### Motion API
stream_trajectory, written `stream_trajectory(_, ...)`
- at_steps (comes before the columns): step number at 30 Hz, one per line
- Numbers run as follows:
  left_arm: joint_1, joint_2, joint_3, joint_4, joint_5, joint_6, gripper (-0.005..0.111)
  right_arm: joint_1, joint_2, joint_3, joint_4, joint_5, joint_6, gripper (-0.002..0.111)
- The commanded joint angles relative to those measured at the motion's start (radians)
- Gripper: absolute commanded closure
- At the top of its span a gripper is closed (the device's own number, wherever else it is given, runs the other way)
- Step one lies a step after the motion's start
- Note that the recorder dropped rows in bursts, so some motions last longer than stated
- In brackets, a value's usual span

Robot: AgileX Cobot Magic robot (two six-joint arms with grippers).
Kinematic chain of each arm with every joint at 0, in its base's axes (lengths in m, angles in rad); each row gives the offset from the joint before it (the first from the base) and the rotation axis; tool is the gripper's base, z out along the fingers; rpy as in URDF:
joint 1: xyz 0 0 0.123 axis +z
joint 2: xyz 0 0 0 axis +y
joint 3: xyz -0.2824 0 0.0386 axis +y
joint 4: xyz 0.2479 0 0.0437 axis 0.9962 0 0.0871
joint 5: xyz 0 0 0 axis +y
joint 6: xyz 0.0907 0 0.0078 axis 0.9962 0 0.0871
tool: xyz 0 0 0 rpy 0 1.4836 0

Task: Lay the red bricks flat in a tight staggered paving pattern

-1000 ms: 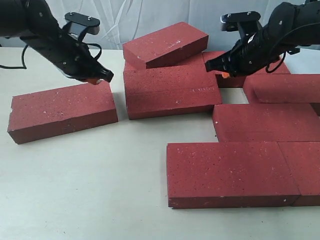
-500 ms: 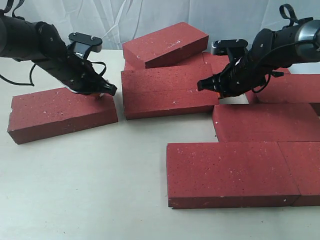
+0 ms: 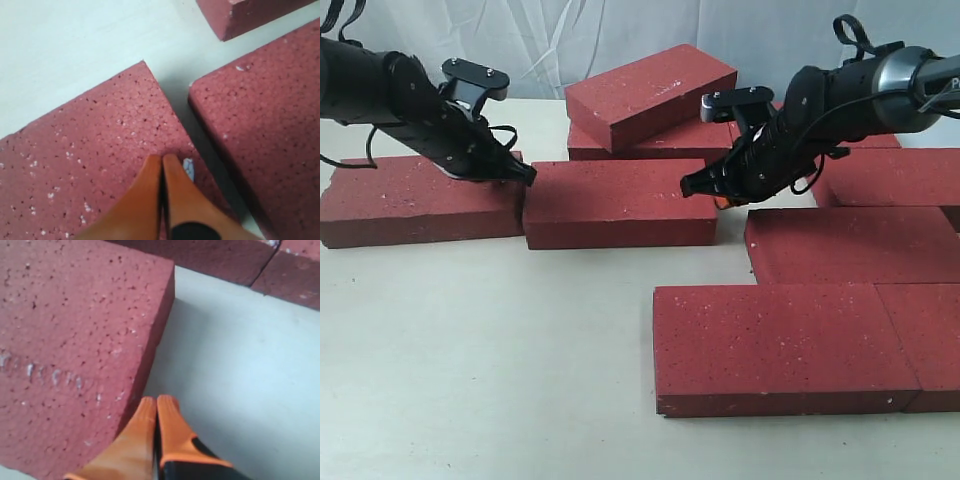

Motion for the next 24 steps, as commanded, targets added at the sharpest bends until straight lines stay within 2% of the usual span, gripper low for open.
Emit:
stream_trajectory(1,0.008,0.0,0.003,0.007,-0.01,-0.007,0.107,-0.033,-0.016,-0.005,-0.04,-0.021,-0.002,0.109)
stream_trajectory(5,-0.003,-0.02,0.003,0.007,-0.009,-0.007,0.107,-0.065,-0.056,-0.005,-0.037,-0.014,0.0,0.109)
stream_trajectory(11,-0.003,-0.101,0.003,-0.019,-0.003,-0.009,0.107,-0.049,-0.106,-0.005,0.011,0.019,-0.002,0.109)
stream_trajectory(20,-0.089,-0.162,0.003,-0.034,0.065,-0.007,0.107,0.079,-0.092,-0.005,0.033,0.015,-0.002,0.109)
stream_trajectory(24,-0.093,-0.151,0.003,-0.043,0.079,-0.007,0.107,0.117,-0.066,-0.005,0.031,-0.021,-0.002,0.109)
